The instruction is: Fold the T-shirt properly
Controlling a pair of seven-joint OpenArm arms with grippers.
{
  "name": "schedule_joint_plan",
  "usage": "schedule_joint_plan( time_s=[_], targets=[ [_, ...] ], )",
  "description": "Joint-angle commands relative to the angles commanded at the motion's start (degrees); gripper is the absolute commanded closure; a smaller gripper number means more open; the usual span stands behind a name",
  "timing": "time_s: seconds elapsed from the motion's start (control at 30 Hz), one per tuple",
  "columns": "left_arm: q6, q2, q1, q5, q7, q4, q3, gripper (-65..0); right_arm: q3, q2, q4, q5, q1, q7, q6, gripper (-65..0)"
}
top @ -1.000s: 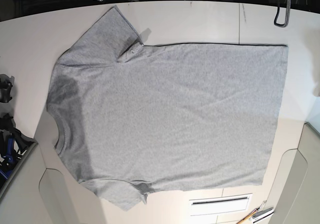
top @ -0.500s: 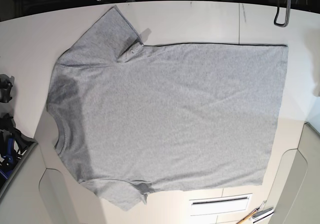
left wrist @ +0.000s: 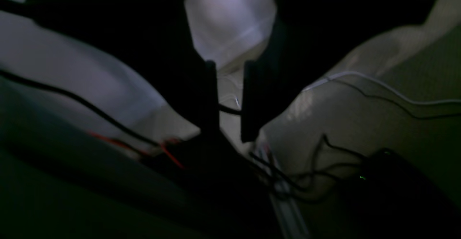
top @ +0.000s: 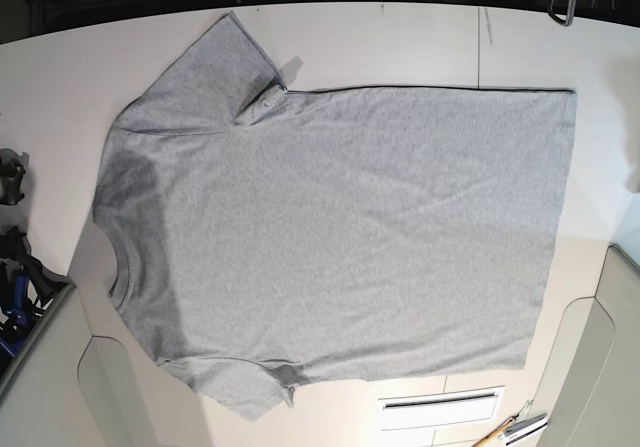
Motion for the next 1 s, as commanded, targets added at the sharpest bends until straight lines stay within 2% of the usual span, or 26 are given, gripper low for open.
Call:
schedule_joint_plan(
  time_s=[0.1, 0.17, 0.23, 0.37, 0.57, 0.6, 0.7, 0.8, 0.9, 1.0],
  targets=[
    [-0.02, -1.86, 5.01, -1.18, 0.0, 6.45, -2.82, -14.4, 0.0, 2.01, 3.89, 0.09, -2.62, 0.0, 0.11, -15.4],
    [-0.02, -2.45, 8.48, -1.84, -0.02, 10.95, -5.4, -14.4, 0.0, 3.78, 7.32, 1.03, -4.92, 0.0, 1.11, -15.4],
    [0.02, -2.73, 12.17, -2.08, -0.02, 15.34, -8.11, -14.4, 0.0, 5.97, 11.28, 3.37, -7.56, -0.07, 1.97, -15.4],
    [0.02, -3.3, 18.93, -2.1, -0.02, 22.97, -12.11, -14.4, 0.0, 11.91, 22.21, 8.87, -14.64, -0.24, 2.36, -15.4],
    [0.0, -5.9, 26.4, -8.94, 0.5, 32.89, -12.5, -14.4, 2.25, 20.24, 39.56, 13.6, -25.92, -0.42, 2.43, -15.4],
    [0.0, -5.9, 27.78, -8.87, 1.18, 35.01, -12.5, -14.4, 3.74, 21.33, 42.64, 14.05, -27.93, -0.42, 3.13, -15.4],
    [0.02, -5.9, 31.61, -8.92, 4.44, 41.68, -12.5, -14.5, 8.94, 24.48, 51.65, 16.02, -33.66, -0.42, 7.23, -15.4],
    [0.04, -6.25, 36.26, -8.94, 5.18, 48.76, -12.74, -14.5, 15.21, 26.69, 60.04, 20.04, -39.23, -0.68, 11.26, -15.4],
    [0.09, -6.73, 41.07, -10.19, 5.16, 56.11, -13.6, -15.1, 20.46, 28.06, 66.84, 23.43, -43.12, -0.9, 11.96, -15.4],
    [0.04, -6.69, 45.79, -10.62, 5.14, 63.73, -16.68, -15.1, 24.33, 28.65, 71.78, 25.83, -45.4, -1.29, 11.96, -15.4]
  ],
)
